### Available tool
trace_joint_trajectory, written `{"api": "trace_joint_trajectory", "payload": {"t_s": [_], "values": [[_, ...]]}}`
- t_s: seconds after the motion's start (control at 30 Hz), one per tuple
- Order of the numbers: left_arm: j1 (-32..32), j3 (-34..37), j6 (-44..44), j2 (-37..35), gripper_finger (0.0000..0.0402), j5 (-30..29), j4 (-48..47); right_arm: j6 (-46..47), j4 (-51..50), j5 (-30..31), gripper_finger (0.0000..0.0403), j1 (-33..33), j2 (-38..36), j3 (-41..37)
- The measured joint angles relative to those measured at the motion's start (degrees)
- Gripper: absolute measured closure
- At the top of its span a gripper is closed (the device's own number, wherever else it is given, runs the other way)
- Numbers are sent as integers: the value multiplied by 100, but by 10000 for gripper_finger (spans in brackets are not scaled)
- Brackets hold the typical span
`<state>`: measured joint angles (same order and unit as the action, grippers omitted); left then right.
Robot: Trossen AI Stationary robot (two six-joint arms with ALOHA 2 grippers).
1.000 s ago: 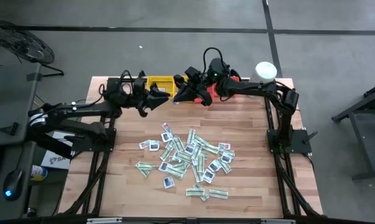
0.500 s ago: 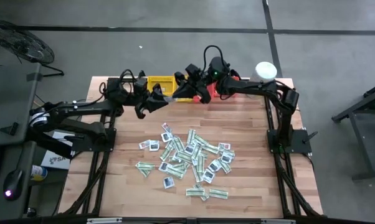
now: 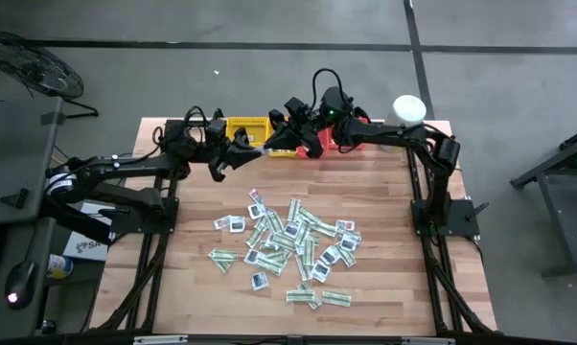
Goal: Pick & Place First Aid Supplies
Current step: Put the orange packet into the left yellow bin
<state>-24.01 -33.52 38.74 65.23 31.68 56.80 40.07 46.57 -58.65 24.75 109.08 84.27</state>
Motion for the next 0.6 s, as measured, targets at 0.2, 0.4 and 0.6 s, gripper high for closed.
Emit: {"api": "trace_joint_trajectory", "payload": {"t_s": [0.2,0.4,0.6], "values": [[0,0,-49,-4,396,-57,-154,-28,-20,80,402,4,-2,0],[0,2,-164,-2,399,-231,-463,49,-2,206,371,174,-3,0],[0,4,-401,0,400,-841,-1176,214,66,212,289,499,-126,0]]}}
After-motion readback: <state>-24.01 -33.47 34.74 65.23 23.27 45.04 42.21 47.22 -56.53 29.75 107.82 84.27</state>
